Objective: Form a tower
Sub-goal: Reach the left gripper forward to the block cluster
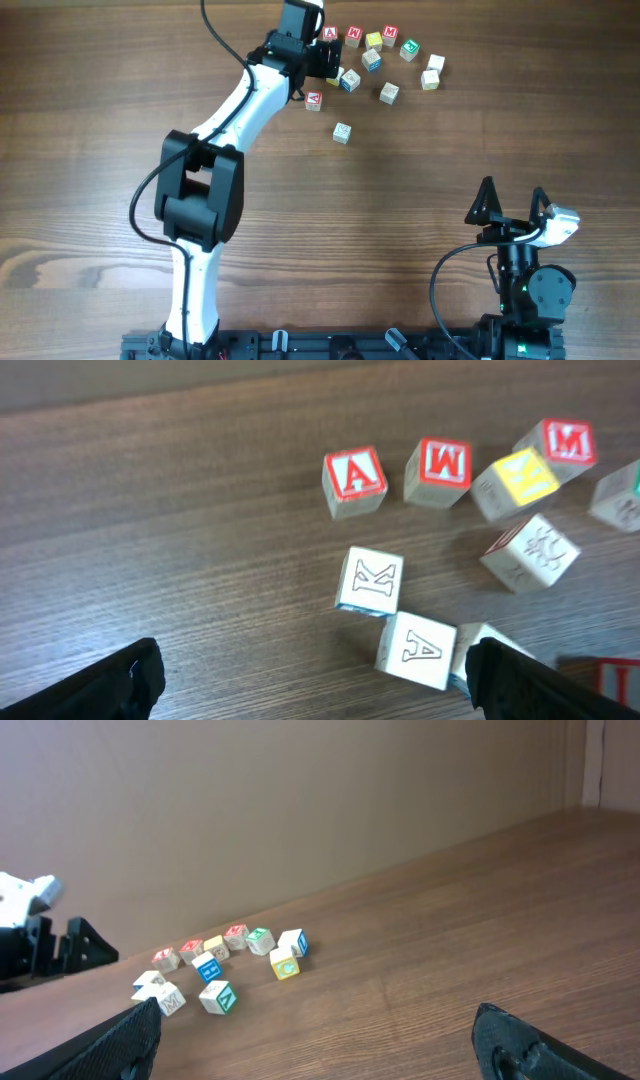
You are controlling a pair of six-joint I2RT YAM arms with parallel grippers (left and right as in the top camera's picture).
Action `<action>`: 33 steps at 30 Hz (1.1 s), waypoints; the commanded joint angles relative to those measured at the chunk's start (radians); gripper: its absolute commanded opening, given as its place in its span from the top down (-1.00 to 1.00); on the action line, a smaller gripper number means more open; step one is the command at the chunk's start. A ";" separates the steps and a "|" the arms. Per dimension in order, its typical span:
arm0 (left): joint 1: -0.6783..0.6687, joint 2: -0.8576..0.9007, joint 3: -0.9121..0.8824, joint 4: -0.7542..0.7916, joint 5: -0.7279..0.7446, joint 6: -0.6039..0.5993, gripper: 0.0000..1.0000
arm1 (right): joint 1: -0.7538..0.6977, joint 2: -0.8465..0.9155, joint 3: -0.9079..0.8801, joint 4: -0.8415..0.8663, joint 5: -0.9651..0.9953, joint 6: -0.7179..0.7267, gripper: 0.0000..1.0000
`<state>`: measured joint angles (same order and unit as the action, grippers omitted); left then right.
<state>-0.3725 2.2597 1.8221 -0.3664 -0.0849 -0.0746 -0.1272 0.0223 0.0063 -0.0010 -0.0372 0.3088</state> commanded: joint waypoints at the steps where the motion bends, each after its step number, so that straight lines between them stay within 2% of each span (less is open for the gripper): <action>1: 0.001 0.017 0.030 0.023 0.033 -0.020 -0.99 | 0.003 -0.005 -0.001 0.002 -0.013 -0.018 -0.99; 4: 0.001 0.018 0.030 -0.007 0.071 -0.046 -0.96 | 0.003 -0.005 -0.001 0.002 -0.013 -0.018 -0.99; 6: 0.001 0.018 0.030 -0.156 0.126 -0.046 -0.88 | 0.003 -0.005 -0.001 0.002 -0.013 -0.018 -0.99; 10: 0.001 0.018 0.029 -0.285 0.127 -0.045 -0.85 | 0.003 -0.005 -0.001 0.002 -0.013 -0.018 -0.99; 18: -0.002 0.088 0.028 -0.260 0.169 -0.045 -0.87 | 0.003 -0.005 -0.001 0.002 -0.013 -0.018 -1.00; 21: -0.008 0.130 0.028 -0.266 0.174 -0.045 -0.60 | 0.003 -0.005 -0.001 0.002 -0.013 -0.018 -1.00; 24: -0.009 0.132 0.028 -0.266 0.174 -0.045 -0.59 | 0.003 -0.005 -0.001 0.002 -0.013 -0.018 -0.99; 25: -0.009 0.132 0.028 -0.266 0.174 -0.045 -0.53 | 0.003 -0.005 -0.001 0.002 -0.013 -0.018 -0.99; 27: -0.009 0.132 0.028 -0.275 0.174 -0.045 -0.18 | 0.003 -0.005 -0.001 0.002 -0.013 -0.018 -0.99; 33: -0.010 0.130 0.028 -0.285 0.173 -0.045 0.28 | 0.003 -0.005 -0.001 0.002 -0.013 -0.018 -0.99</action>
<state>-0.3752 2.3585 1.8435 -0.6483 0.0772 -0.1162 -0.1272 0.0223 0.0063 -0.0010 -0.0372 0.3088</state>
